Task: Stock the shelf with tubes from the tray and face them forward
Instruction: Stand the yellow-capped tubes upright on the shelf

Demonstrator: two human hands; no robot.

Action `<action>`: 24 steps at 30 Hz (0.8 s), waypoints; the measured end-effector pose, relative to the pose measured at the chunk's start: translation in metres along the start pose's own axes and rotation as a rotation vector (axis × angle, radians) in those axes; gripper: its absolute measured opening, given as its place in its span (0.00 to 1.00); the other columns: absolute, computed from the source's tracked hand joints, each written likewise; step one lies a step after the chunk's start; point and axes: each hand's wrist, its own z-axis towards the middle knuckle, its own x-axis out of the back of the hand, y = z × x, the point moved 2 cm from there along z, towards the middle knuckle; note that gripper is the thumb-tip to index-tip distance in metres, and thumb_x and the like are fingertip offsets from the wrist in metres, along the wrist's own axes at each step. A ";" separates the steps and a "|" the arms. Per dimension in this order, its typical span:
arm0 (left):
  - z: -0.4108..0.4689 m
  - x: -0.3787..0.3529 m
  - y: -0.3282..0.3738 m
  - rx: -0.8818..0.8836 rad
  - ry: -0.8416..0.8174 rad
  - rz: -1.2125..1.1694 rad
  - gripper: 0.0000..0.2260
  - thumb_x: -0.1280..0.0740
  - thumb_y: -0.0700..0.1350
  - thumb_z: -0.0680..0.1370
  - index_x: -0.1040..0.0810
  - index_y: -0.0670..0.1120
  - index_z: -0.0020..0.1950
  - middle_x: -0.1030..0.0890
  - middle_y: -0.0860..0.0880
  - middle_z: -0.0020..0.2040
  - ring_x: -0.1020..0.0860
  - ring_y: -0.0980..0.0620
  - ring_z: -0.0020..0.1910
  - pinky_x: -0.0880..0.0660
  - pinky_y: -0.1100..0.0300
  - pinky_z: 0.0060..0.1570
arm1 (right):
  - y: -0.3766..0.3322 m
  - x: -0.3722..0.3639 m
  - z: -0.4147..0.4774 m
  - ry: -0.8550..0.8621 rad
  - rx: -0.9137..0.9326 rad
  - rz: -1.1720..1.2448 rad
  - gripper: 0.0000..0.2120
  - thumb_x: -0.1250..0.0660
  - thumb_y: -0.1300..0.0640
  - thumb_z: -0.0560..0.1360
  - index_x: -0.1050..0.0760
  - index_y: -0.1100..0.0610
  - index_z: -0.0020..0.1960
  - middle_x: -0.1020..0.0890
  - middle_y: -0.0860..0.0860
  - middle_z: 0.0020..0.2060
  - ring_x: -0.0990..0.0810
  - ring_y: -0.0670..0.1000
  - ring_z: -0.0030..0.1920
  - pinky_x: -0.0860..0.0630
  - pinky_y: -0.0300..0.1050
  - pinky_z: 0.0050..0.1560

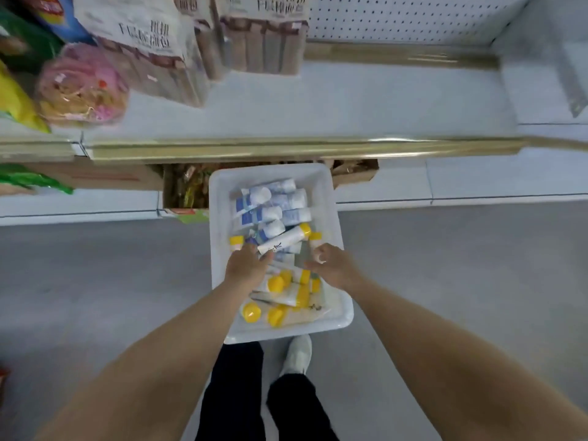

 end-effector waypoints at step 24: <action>0.025 -0.046 -0.073 0.366 -0.298 -0.356 0.19 0.30 0.59 0.74 0.28 0.47 0.53 0.20 0.43 0.48 0.19 0.45 0.38 0.17 0.49 0.41 | 0.030 -0.080 0.055 -0.183 -0.293 0.238 0.22 0.28 0.37 0.70 0.24 0.56 0.47 0.22 0.52 0.39 0.24 0.51 0.36 0.28 0.44 0.38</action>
